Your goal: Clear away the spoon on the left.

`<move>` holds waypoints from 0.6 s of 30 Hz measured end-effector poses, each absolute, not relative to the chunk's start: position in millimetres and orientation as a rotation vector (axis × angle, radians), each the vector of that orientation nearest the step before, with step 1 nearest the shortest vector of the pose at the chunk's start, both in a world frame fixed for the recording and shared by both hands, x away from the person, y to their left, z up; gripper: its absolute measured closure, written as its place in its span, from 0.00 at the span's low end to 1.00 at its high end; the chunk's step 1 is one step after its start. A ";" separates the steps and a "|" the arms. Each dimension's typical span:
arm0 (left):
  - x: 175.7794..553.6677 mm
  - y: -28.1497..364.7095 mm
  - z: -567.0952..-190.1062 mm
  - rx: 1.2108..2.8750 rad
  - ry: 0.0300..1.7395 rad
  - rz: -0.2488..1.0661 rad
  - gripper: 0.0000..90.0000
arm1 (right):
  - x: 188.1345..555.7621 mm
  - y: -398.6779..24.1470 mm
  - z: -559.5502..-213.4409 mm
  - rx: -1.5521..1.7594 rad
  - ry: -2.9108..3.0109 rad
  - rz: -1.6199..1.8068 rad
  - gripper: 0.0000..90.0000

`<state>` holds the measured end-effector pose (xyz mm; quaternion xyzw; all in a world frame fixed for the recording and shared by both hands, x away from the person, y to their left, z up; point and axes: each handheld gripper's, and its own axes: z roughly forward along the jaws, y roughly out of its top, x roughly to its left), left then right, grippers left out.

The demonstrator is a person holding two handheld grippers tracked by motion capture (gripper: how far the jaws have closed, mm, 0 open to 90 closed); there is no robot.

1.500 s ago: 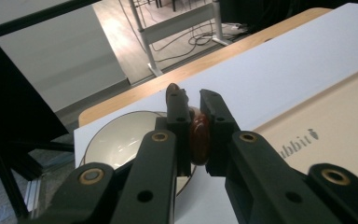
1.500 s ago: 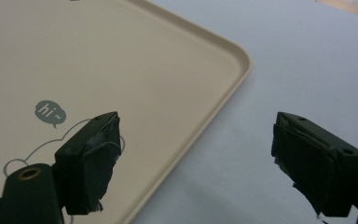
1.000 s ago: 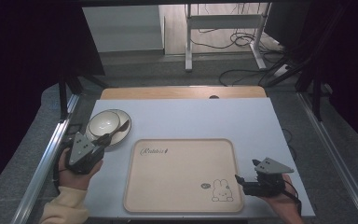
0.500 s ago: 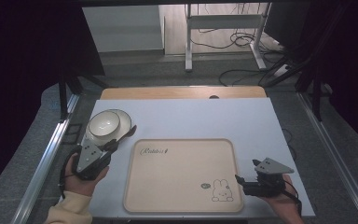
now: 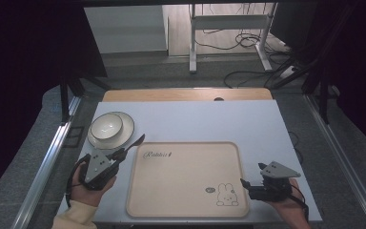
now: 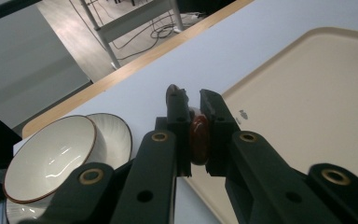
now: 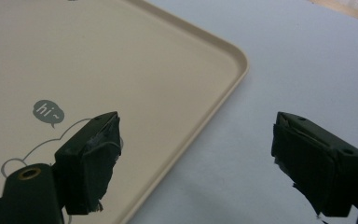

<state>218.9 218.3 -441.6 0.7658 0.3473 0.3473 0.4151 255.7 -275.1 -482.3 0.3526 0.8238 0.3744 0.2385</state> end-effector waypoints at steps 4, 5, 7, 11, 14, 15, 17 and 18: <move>213.2 215.0 -446.5 1.937 0.871 0.859 0.93 | 255.4 -275.0 -482.1 0.964 2.256 1.025 0.18; 212.4 214.5 -447.3 1.942 0.866 0.860 0.93 | 255.5 -275.0 -482.2 0.964 2.254 1.028 0.18; 210.7 212.9 -449.3 1.954 0.859 0.855 0.93 | 256.0 -275.2 -482.6 0.967 2.254 1.027 0.18; 210.4 210.3 -450.8 1.967 0.849 0.856 0.93 | 256.5 -274.2 -483.0 0.968 2.258 1.025 0.18; 210.3 208.4 -452.3 1.978 0.843 0.857 0.93 | 255.8 -273.5 -482.8 0.966 2.257 1.026 0.18; 210.2 207.6 -452.8 1.981 0.842 0.855 0.94 | 255.9 -273.8 -482.8 0.964 2.258 1.023 0.18; 210.2 206.0 -453.5 1.992 0.837 0.849 0.93 | 255.9 -274.0 -482.9 0.966 2.258 1.023 0.18; 210.0 205.0 -453.9 1.997 0.837 0.847 0.93 | 255.9 -274.1 -483.0 0.966 2.258 1.023 0.18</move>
